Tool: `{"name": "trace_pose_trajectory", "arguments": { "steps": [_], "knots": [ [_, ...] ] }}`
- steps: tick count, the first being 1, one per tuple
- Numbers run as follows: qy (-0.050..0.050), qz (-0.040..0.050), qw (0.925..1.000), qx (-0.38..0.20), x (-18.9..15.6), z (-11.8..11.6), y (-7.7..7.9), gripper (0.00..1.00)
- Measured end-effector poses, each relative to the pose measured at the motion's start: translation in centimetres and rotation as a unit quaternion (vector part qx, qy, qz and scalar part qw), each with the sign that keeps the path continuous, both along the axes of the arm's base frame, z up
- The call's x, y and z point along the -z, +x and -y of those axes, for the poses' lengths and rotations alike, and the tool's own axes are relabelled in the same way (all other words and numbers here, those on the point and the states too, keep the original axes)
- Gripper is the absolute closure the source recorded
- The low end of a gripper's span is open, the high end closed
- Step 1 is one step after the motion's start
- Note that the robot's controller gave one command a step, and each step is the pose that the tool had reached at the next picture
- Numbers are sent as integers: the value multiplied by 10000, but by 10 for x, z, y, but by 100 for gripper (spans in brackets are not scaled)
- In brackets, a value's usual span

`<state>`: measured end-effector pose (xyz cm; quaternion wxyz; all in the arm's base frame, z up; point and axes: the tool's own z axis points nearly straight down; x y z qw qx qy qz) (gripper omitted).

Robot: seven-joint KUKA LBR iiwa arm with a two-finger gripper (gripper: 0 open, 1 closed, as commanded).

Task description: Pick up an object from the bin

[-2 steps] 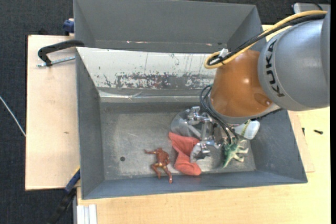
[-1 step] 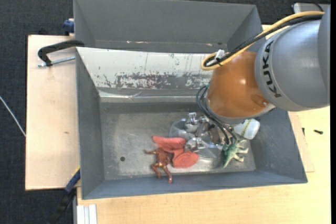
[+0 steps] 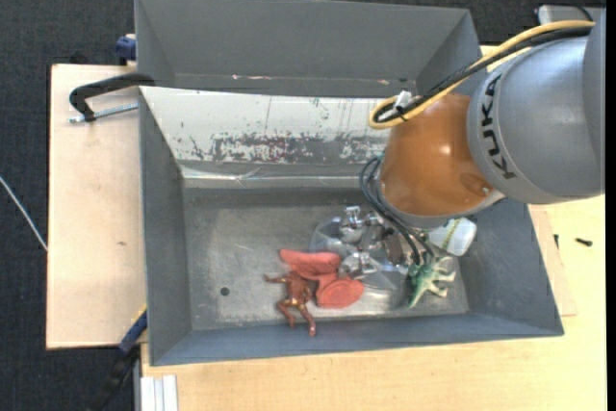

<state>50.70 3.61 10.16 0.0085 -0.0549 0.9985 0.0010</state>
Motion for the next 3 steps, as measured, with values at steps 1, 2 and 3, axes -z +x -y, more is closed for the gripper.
{"name": "trace_pose_trajectory", "arguments": {
  "steps": [1, 2, 3],
  "knots": [
    [-16, -98, 9970, -770, -82, -10, 58, 100],
    [-15, -98, 9970, -769, -82, -10, 58, 100],
    [-18, -108, 9971, -758, -118, -21, 59, 100]
  ]
}}
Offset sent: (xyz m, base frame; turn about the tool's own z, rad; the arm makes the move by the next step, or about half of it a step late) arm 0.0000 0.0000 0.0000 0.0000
